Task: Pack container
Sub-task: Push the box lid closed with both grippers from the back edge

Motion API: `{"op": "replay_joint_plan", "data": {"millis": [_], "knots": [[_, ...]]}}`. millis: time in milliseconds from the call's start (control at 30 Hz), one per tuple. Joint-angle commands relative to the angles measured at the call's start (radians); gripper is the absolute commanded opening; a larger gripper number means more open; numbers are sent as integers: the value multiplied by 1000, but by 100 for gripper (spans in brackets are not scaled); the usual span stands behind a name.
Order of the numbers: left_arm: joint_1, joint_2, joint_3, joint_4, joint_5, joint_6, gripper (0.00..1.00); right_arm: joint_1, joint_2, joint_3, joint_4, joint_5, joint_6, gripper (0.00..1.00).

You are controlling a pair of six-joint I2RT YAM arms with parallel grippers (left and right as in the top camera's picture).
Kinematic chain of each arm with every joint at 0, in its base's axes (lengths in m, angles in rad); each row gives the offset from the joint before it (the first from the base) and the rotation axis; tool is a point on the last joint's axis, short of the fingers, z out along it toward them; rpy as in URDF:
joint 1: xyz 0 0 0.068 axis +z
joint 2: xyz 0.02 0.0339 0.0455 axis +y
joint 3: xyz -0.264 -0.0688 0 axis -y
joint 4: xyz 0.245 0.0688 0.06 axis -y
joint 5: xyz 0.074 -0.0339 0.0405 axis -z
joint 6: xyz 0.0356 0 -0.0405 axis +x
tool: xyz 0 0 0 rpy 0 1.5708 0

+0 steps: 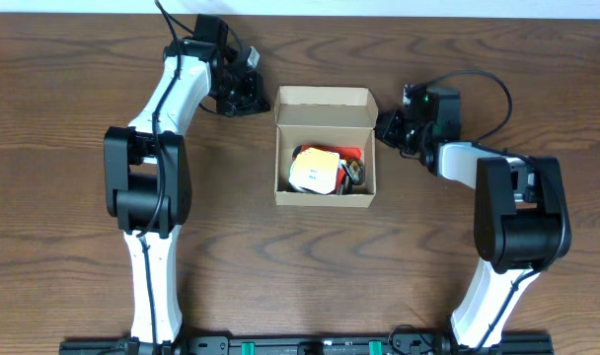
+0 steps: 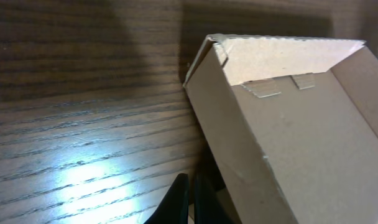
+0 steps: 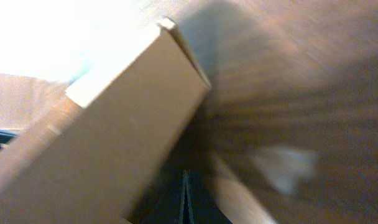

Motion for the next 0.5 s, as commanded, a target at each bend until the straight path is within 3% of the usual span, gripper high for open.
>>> {"op": "replay_joint_plan", "data": {"millis": [0,467], "knots": [[0,11,-4,-8,24,-4,6,14,7,40,4,-39,17,1],[10,11,6,32,115,0,6,12,7,55,72,-229,-74,1]]}}
